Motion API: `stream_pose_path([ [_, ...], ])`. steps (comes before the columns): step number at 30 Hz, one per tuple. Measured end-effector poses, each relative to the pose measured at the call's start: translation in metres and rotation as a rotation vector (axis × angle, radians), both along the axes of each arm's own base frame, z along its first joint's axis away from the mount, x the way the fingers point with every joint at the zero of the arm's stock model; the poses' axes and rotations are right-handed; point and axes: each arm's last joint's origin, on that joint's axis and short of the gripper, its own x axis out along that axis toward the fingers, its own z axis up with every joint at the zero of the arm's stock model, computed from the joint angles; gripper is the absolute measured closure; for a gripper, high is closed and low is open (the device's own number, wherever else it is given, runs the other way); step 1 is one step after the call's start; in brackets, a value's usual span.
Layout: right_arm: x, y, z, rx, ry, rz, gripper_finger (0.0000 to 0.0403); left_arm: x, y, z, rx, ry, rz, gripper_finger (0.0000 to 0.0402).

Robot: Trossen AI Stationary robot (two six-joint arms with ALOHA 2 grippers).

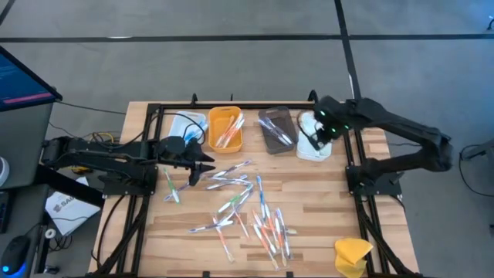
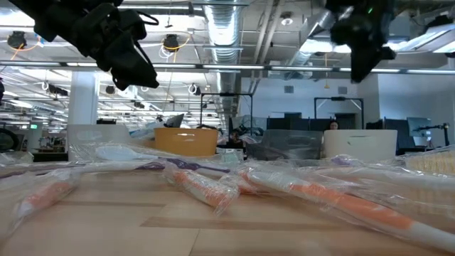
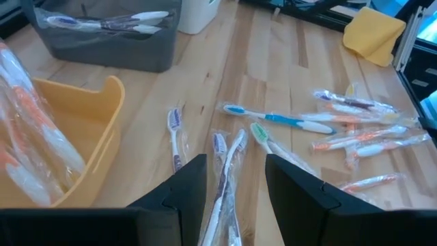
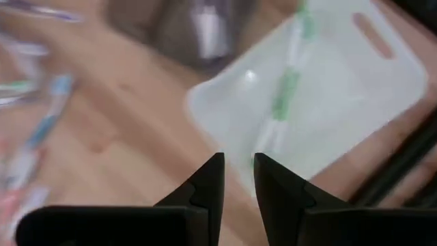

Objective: Pick & Place Toothbrushes
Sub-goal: Put the orange toothbrush into the yellow bin

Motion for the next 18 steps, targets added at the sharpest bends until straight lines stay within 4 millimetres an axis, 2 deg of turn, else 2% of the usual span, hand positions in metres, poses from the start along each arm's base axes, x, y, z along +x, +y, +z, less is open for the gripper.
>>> stream_pose_path([
  [4, -0.011, 0.036, 0.014, -0.008, -0.139, 0.067, 0.0328, 0.0, -0.003, 0.0, 0.001, -0.001, -0.018, 0.0257],
  [7, -0.014, 0.062, 0.012, 0.019, -0.236, 0.14, 0.0328, 0.001, -0.005, 0.0, 0.002, -0.004, -0.029, 0.0257],
  [13, -0.014, 0.103, -0.012, 0.062, -0.367, 0.248, 0.0328, 0.002, -0.01, 0.003, 0.022, -0.029, -0.062, 0.0257],
  [18, 0.004, 0.136, -0.033, -0.175, -0.449, 0.457, 0.0328, 0.005, -0.028, 0.01, 0.17, -0.119, -0.228, 0.0257],
])
